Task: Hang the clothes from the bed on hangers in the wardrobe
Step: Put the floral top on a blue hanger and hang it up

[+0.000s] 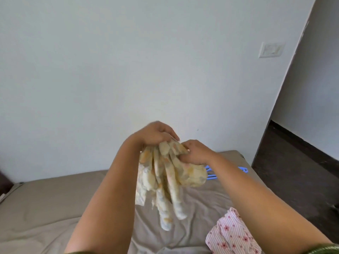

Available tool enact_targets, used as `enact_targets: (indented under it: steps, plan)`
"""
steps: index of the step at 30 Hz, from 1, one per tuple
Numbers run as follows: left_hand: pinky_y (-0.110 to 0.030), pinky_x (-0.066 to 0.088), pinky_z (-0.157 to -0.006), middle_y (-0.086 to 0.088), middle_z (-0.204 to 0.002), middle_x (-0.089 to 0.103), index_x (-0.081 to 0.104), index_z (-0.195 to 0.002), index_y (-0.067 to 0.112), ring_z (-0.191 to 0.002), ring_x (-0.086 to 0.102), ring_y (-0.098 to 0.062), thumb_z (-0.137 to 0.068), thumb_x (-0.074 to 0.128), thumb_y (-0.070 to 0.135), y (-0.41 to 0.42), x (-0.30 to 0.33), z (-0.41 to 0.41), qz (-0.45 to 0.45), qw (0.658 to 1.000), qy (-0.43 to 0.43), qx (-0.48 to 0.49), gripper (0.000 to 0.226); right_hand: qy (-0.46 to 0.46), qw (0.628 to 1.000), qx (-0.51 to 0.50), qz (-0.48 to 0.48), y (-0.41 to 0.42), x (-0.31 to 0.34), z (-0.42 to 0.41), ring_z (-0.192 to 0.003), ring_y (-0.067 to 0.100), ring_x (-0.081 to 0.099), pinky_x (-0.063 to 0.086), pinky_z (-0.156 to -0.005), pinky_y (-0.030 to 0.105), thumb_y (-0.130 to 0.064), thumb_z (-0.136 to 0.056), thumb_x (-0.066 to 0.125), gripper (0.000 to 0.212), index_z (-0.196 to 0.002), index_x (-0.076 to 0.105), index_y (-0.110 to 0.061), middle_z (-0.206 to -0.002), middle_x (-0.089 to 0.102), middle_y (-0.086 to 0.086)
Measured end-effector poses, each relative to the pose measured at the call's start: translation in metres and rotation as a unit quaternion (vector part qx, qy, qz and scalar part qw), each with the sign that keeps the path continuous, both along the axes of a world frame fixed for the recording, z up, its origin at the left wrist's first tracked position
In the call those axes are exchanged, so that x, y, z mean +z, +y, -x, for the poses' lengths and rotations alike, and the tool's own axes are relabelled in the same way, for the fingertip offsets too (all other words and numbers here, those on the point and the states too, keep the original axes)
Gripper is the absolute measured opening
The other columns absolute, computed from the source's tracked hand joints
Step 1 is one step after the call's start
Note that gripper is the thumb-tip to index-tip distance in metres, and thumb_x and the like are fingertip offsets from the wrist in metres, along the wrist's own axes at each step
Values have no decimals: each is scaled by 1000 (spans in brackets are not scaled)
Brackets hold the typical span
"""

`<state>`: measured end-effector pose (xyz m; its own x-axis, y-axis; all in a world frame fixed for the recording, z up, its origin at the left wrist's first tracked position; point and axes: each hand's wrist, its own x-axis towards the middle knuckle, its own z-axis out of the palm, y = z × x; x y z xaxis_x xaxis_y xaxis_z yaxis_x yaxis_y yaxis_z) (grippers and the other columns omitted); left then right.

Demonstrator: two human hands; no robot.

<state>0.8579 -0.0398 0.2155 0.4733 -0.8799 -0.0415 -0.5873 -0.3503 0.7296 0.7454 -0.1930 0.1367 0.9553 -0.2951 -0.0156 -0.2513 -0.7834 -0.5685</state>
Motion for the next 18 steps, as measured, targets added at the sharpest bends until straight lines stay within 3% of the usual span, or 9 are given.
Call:
enact_targets:
  steps: [3, 6, 8, 10, 12, 15, 17, 18]
  plan:
    - [-22, 46, -73, 8, -83, 69, 75, -92, 25, -80, 61, -7, -80, 62, 17, 5, -10, -18, 27, 977, -140, 161, 20, 11, 992, -112, 62, -36, -23, 10, -103, 24, 61, 43, -78, 25, -38, -87, 64, 19, -96, 68, -22, -104, 68, 5]
    - [-31, 48, -83, -4, -105, 64, 69, -106, 20, -98, 59, -23, -81, 56, 11, 3, -54, -32, -30, 937, -227, 265, 30, -2, 981, -196, 4, -68, -30, 28, -89, 24, 61, 38, -62, 11, -27, -87, 67, 19, -102, 70, -16, -102, 68, 9]
    - [-30, 43, -79, -11, -106, 62, 67, -107, 11, -100, 57, -30, -84, 49, 5, -2, -89, -32, -10, 930, -179, 320, 30, 0, 974, -222, -56, -84, -36, 36, -72, 17, 54, 33, -46, 3, -15, -88, 65, 16, -103, 68, -16, -93, 62, 4]
    - [-28, 38, -75, -14, -102, 64, 66, -105, 4, -97, 58, -30, -90, 46, 4, -14, -123, -26, -1, 935, -41, 353, 25, 0, 965, -242, -104, -95, -57, 39, -70, 15, 51, 34, -46, 5, -5, -88, 61, 16, -100, 65, -14, -81, 55, 0]
    - [-33, 43, -82, -20, -110, 66, 65, -108, -1, -104, 60, -34, -98, 44, 14, -32, -159, -19, -27, 934, 53, 352, 28, 7, 952, -271, -139, -105, -94, 36, -80, 18, 52, 36, -53, 11, -4, -87, 60, 17, -102, 66, -10, -82, 55, 0]
    - [-38, 46, -87, -21, -107, 67, 64, -106, 4, -104, 61, -38, -103, 33, 32, -71, -208, 2, -111, 948, 53, 295, 42, 70, 928, -249, -268, -121, -150, 36, -86, 18, 55, 44, -68, 25, 2, -81, 67, 33, -113, 61, -7, -94, 59, 5]
    - [-38, 46, -87, -19, -106, 67, 63, -108, 8, -104, 61, -37, -103, 32, 35, -106, -241, 15, -146, 956, 43, 253, 41, 115, 874, -239, -406, -139, -191, 32, -83, 15, 56, 45, -72, 26, 6, -85, 59, 29, -109, 58, -10, -91, 59, 5]
    - [-37, 46, -88, -19, -109, 66, 63, -110, 9, -105, 60, -37, -103, 33, 36, -115, -251, 23, -147, 957, 50, 246, 41, 119, 860, -257, -424, -143, -204, 32, -82, 13, 54, 45, -73, 26, 4, -88, 55, 23, -102, 57, -14, -90, 59, 4]
